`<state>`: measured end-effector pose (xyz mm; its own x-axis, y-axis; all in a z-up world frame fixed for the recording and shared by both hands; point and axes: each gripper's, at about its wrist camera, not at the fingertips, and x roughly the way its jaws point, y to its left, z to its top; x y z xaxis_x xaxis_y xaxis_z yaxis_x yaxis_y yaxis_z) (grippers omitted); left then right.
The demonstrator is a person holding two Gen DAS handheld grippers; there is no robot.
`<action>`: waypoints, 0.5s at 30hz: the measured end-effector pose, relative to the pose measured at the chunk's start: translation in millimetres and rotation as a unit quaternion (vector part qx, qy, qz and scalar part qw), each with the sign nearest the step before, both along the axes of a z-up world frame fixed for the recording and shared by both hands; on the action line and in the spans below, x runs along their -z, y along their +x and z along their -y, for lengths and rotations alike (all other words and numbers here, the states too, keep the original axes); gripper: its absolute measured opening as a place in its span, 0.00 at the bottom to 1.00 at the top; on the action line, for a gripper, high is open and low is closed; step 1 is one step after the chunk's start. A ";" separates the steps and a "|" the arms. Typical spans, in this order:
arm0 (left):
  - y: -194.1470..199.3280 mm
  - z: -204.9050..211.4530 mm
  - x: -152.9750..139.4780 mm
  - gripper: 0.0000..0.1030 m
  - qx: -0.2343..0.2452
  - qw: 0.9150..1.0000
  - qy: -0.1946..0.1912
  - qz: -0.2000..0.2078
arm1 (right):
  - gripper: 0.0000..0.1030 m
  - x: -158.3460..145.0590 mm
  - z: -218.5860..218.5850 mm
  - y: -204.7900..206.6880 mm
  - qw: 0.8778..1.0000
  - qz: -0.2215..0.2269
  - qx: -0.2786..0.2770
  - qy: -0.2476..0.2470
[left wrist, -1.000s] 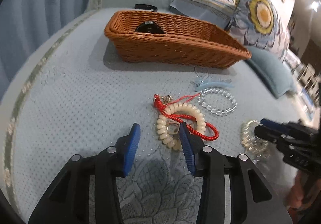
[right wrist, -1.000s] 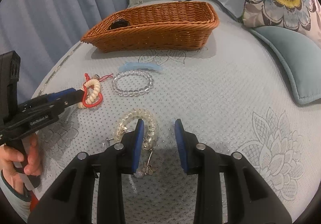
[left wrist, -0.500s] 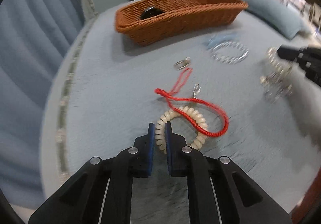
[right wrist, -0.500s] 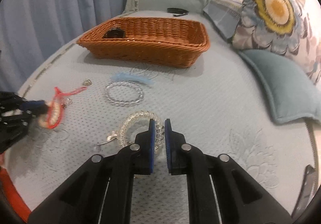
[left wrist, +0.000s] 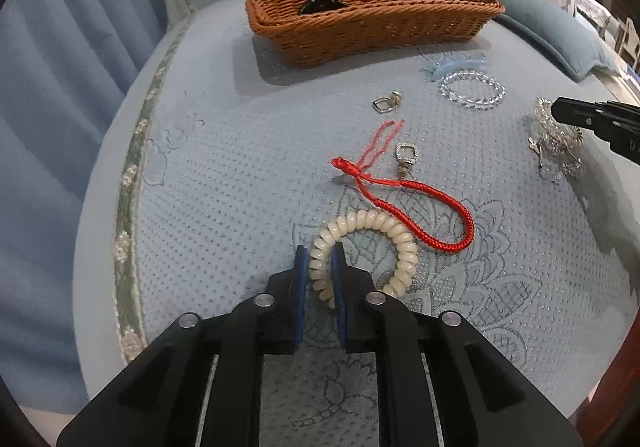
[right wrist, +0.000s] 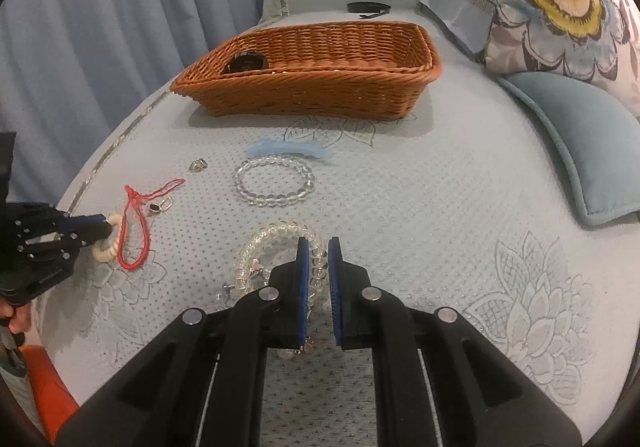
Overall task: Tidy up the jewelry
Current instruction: 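Grasp the cream coil bracelet with the left tool while the right tool grasps the clear bracelet, then carry both bracelets into the basket and release them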
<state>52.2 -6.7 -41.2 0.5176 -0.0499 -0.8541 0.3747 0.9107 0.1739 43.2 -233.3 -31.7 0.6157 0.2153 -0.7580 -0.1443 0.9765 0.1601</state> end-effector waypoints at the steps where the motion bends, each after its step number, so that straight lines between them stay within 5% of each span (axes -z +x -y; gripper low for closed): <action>1: -0.6 1.1 1.9 0.11 0.004 1.000 0.007 0.006 | 0.08 0.7 0.7 0.7 1.000 -0.002 0.001 0.003; 7: -5.1 1.9 1.3 0.08 0.008 1.000 0.003 0.017 | 0.08 1.0 -1.2 2.2 1.000 0.001 -0.003 0.006; 15: -12.9 -13.2 -39.7 0.08 0.021 0.990 -0.131 0.055 | 0.08 -18.2 -4.9 -2.7 0.999 0.045 -0.008 0.021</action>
<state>39.3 6.4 -1.4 0.5990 -0.2853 -0.7482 0.4044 0.9142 -0.0248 40.6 -228.4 -13.6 0.6765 0.2560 -0.6905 -0.1755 0.9667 0.1865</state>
